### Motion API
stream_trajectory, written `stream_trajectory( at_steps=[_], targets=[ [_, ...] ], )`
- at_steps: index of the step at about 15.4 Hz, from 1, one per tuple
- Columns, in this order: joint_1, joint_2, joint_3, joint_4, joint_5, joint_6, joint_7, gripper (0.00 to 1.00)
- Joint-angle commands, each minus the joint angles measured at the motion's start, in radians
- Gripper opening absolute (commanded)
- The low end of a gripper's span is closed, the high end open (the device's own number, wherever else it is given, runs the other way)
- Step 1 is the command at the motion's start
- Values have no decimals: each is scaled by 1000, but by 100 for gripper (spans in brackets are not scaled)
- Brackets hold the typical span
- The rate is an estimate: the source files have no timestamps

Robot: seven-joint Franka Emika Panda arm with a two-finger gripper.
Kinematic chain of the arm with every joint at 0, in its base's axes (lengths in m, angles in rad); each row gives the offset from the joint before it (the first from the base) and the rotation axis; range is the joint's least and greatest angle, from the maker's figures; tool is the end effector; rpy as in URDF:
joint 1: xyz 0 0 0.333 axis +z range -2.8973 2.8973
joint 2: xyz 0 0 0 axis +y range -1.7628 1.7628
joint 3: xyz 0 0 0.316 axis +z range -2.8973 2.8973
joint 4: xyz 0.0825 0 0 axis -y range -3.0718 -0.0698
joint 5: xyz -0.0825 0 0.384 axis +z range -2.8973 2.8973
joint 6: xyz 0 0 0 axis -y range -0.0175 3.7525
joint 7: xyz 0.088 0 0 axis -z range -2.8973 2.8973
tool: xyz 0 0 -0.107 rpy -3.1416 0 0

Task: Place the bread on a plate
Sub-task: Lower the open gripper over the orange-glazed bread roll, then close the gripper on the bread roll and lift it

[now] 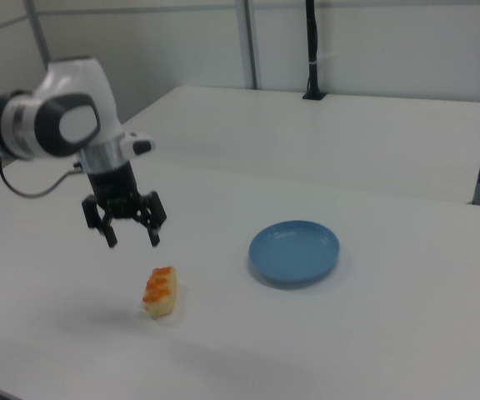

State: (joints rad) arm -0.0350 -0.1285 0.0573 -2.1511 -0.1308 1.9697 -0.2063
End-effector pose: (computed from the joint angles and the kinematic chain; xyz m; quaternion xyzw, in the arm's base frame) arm 0.5053 0.0035 0.4525 0.9877 0.1402 -0.0323 0.0605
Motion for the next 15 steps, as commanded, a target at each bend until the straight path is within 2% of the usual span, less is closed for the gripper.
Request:
stream_trajectory(
  at_steps=[1,11,13,15],
  targets=[
    [13,4,-2,-116,-68,133,-21,98],
    [3,211,-4,-108,-82,372,-13,97],
    [1,228,-4,-108,-90,385,-13,97],
    [-11,230,-4,-110,-104,385,-13,91]
  ],
)
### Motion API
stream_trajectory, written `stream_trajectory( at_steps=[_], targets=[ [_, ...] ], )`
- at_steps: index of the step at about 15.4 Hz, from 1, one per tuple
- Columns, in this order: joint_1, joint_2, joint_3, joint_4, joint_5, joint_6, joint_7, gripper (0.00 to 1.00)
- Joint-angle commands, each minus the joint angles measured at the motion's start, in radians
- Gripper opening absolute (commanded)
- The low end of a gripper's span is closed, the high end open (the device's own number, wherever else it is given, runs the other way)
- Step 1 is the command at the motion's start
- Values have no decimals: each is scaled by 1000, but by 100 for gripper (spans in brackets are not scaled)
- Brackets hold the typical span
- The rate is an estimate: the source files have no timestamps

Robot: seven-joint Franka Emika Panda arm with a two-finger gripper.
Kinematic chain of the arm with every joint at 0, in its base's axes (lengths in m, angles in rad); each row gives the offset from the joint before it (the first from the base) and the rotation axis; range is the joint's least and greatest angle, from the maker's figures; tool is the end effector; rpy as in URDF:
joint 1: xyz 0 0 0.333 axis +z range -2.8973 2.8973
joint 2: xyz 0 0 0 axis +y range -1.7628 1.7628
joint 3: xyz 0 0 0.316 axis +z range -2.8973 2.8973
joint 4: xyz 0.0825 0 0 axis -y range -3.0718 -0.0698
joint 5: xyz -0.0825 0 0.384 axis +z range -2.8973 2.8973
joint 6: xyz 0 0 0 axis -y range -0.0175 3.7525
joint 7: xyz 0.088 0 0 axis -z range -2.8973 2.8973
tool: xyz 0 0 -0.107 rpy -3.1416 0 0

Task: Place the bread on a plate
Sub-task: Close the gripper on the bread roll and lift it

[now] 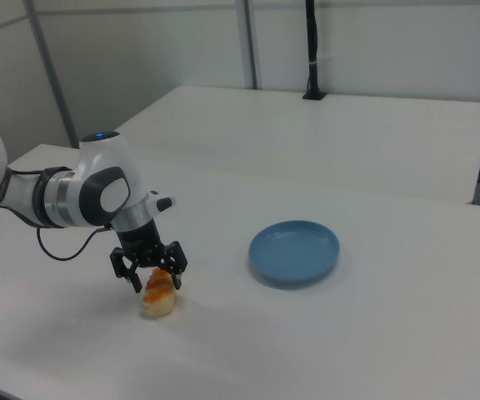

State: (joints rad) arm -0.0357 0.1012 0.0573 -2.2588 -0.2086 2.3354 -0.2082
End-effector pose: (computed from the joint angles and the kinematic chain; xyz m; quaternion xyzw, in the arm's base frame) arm 0.5286 0.0080 0.3158 0.9798 0.1864 -0.0185 0.0699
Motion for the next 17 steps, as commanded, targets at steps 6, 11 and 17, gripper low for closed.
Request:
stream_trajectory(
  at_steps=[6,11,17],
  targets=[
    [-1,-11,-4,8,-15,-21,51,24],
    [2,-47,-2,43,-11,-97,84,11],
    [2,-87,-2,390,187,-505,82,11]
  ],
)
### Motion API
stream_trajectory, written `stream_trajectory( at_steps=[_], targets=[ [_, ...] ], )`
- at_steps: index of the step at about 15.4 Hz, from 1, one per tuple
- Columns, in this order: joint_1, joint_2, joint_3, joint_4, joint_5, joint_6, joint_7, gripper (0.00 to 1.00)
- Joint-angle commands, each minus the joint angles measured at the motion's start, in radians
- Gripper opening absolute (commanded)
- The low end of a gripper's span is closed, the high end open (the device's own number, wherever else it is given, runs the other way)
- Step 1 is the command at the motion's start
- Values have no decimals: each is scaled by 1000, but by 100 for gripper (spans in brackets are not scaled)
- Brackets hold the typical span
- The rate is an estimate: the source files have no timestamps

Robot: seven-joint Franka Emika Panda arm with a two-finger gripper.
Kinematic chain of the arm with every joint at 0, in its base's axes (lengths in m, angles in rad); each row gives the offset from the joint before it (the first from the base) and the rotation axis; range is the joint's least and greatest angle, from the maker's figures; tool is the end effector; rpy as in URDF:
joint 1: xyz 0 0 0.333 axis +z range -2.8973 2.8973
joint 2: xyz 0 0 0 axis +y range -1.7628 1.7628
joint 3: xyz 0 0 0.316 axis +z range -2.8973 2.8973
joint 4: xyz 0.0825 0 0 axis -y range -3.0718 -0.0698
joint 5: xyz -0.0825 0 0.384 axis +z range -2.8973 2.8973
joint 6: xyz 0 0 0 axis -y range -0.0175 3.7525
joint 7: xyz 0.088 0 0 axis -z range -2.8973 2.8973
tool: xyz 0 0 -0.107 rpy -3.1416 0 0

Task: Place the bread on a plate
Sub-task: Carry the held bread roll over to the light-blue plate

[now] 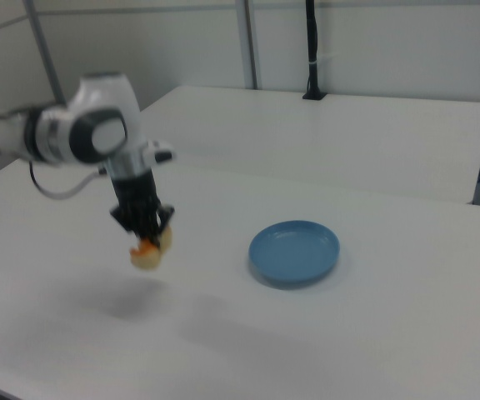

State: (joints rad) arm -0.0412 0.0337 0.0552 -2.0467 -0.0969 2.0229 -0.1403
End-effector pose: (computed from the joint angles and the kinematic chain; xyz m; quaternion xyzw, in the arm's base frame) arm 0.5504 0.0019 0.4191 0.9938 0.0993 -0.0313 0.0401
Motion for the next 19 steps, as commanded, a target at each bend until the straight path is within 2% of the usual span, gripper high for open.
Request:
stream_trajectory(
  at_steps=[1,3,7,9,12,14,19],
  targets=[
    [6,-20,-2,247,94,-258,18,11],
    [-2,-21,-6,330,141,-321,53,7],
    [-18,8,-24,428,148,-320,134,4],
    [-55,84,-31,511,146,-320,136,5],
    [-101,257,-34,672,140,-310,168,5],
    [-106,302,-38,686,137,-227,188,6],
    [-117,419,-95,688,123,-107,217,5]
  ],
)
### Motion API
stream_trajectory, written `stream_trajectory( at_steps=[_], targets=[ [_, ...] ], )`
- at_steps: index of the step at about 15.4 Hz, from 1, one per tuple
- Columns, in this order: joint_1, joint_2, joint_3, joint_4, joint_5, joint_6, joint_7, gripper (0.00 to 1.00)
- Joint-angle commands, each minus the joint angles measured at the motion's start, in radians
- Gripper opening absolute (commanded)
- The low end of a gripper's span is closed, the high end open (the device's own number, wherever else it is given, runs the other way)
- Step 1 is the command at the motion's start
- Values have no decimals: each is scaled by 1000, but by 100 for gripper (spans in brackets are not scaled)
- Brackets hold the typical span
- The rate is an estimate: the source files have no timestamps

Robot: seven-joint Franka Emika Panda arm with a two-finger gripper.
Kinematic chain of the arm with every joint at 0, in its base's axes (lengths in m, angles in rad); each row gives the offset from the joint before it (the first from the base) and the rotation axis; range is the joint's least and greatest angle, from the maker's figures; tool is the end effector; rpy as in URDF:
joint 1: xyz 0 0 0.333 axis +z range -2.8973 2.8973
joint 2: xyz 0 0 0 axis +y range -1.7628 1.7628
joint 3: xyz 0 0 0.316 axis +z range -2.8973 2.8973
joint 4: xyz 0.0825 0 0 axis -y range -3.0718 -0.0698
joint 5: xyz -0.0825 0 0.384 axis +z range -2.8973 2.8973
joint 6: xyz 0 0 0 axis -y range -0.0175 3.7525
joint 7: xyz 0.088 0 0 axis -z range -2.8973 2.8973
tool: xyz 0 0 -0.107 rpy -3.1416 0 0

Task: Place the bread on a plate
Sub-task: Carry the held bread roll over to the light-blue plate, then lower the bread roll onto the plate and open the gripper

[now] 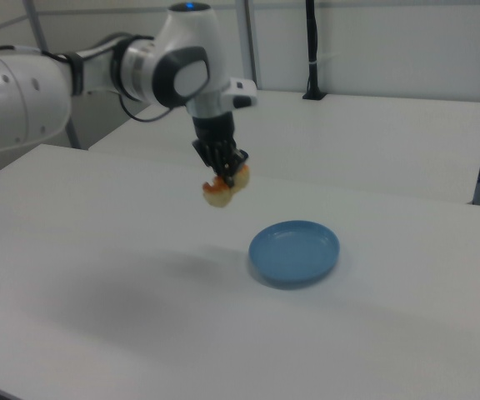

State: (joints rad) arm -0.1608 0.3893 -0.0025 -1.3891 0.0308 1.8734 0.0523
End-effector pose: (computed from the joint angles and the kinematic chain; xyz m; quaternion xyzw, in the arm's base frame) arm 0.6781 -0.1091 0.4975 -0.9926 0.1112 -0.0482 0.0118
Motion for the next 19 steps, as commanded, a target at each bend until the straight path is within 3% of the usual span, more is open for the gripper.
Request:
stream_trajectory(
  at_steps=[1,10,11,12,14,15,19],
  targets=[
    [3,89,-48,30,-9,68,24,5],
    [-51,270,-85,116,-26,209,59,6],
    [-51,279,-85,117,-29,219,73,13],
    [-51,284,-83,117,-28,222,92,46],
    [-49,287,-85,116,-32,236,119,76],
    [-48,287,-83,114,-58,236,132,81],
    [-46,287,-83,110,-75,237,139,86]
  ],
)
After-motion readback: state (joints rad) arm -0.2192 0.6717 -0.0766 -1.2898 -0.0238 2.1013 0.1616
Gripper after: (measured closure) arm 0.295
